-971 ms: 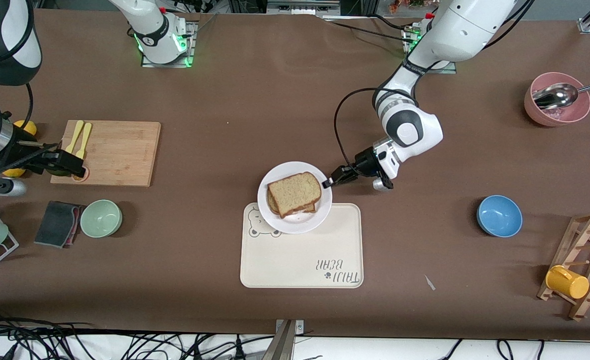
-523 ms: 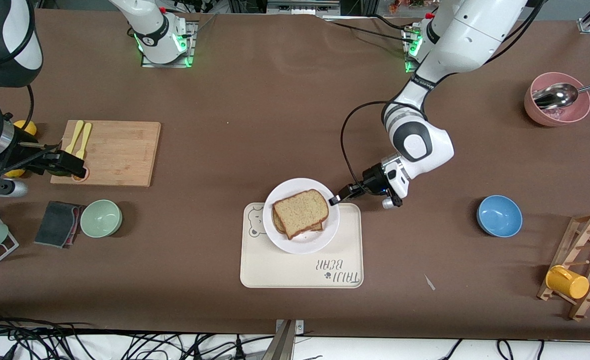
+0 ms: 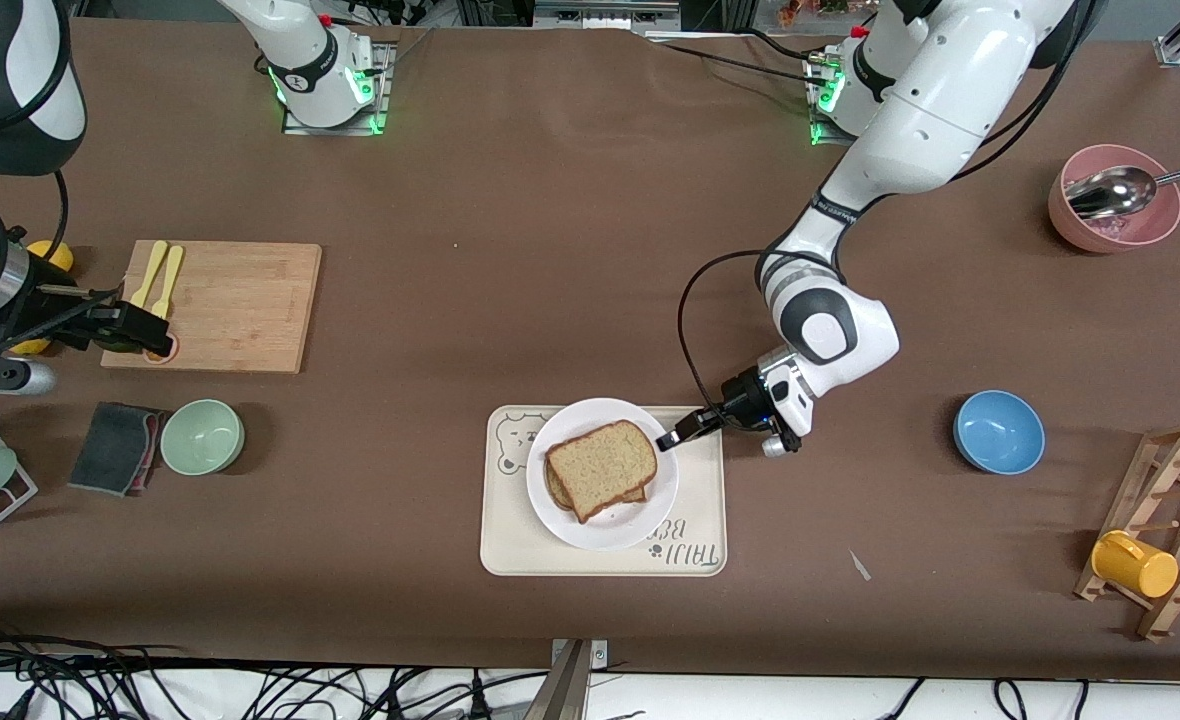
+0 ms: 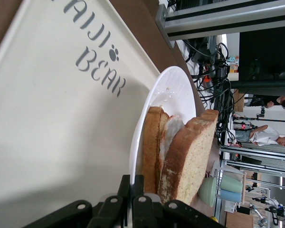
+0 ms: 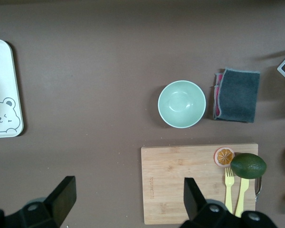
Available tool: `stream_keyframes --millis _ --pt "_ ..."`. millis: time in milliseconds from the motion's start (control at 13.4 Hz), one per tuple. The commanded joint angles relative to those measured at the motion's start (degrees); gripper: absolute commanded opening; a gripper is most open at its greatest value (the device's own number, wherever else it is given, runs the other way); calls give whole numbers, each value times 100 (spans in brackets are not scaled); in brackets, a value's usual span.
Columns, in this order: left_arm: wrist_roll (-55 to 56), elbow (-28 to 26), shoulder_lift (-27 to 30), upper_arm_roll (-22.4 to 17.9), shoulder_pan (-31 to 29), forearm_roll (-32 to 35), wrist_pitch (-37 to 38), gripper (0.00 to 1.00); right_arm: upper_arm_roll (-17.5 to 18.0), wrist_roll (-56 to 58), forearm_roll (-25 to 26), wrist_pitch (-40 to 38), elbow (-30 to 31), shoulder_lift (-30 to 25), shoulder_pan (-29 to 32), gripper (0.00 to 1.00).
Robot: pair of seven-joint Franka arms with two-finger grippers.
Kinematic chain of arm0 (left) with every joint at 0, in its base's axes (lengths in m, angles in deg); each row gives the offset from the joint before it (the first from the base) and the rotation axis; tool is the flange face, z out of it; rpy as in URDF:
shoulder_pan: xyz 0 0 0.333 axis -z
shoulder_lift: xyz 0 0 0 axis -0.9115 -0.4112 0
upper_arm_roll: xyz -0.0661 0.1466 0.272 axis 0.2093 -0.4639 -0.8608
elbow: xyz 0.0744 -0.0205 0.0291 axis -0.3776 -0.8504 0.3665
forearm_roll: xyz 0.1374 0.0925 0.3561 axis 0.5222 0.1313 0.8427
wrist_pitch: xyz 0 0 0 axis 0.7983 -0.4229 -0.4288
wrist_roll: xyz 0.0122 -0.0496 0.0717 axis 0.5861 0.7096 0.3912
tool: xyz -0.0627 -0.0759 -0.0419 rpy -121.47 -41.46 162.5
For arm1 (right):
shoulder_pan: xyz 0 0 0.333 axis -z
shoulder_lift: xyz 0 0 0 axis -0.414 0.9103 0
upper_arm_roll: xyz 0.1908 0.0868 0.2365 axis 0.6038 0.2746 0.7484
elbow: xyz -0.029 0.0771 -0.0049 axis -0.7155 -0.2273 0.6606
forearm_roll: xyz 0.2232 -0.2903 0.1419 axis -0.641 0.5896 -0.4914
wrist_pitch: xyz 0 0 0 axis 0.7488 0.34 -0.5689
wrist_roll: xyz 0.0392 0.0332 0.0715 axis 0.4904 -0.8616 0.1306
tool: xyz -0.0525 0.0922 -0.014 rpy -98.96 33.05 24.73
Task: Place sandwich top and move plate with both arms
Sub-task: 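Slide the plate with the left gripper onto the bear tray, then adjust the plate on the tray and open the left gripper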
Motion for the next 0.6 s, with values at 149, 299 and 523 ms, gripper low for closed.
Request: stream_keyframes --millis 149,299,523 --pt "550 904 -567 -147 133 818 -95 0 26 -54 161 26 -1 -20 -26 100" --pt "551 1124 -760 -147 133 899 -95 0 26 -54 170 18 -1 -20 -43 100" --pt "551 1204 -806 -147 133 916 -95 8 26 -54 170 18 -1 -20 -43 100"
